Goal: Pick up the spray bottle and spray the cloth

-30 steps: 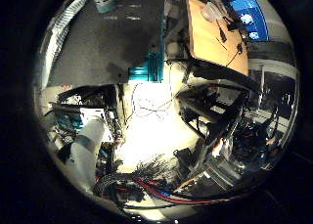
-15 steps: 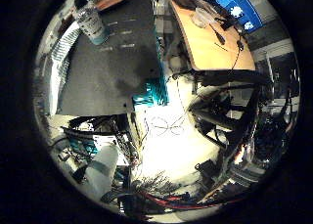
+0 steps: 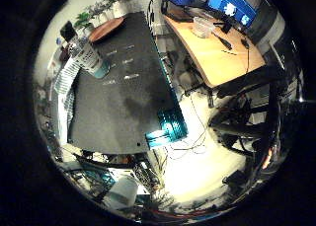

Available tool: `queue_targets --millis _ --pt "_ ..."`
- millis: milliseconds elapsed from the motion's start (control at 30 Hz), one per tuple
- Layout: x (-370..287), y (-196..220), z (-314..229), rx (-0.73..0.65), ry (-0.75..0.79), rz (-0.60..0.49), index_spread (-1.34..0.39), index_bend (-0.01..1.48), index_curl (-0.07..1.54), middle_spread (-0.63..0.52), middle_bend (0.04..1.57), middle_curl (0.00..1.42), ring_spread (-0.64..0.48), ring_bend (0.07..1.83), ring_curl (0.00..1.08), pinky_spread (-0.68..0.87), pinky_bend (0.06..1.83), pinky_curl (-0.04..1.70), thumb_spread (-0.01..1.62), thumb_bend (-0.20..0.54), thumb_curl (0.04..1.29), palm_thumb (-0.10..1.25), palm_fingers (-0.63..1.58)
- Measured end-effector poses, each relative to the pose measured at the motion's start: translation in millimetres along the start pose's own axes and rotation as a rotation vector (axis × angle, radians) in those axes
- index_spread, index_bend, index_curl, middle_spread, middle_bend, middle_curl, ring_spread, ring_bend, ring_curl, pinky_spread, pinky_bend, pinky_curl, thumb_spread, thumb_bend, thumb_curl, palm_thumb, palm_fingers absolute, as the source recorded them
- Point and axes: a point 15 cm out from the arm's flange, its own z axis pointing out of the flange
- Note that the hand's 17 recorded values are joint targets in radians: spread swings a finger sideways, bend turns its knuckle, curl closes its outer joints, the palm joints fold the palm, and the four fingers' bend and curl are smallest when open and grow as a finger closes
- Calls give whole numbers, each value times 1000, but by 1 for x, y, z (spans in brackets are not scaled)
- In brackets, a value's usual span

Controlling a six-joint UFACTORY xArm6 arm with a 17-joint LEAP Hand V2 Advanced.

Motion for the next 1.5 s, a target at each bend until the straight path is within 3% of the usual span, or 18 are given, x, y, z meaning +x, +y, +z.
queue_targets --millis 767,1033,1500 --pt "-9 -5 53 186 -201 171 -253 146 254 80 202 342 176 300 274 397 412 319 1049 -23 289 576 114" --pt "0 1 67 175 -207 199 -247 152 257 92 195 342 176 316 272 396 426 318 1050 -23 291 577 103" --pt "4 -9 82 284 -241 235 -228 150 263 121 196 332 162 372 274 389 466 313 1063 -22 296 606 96"
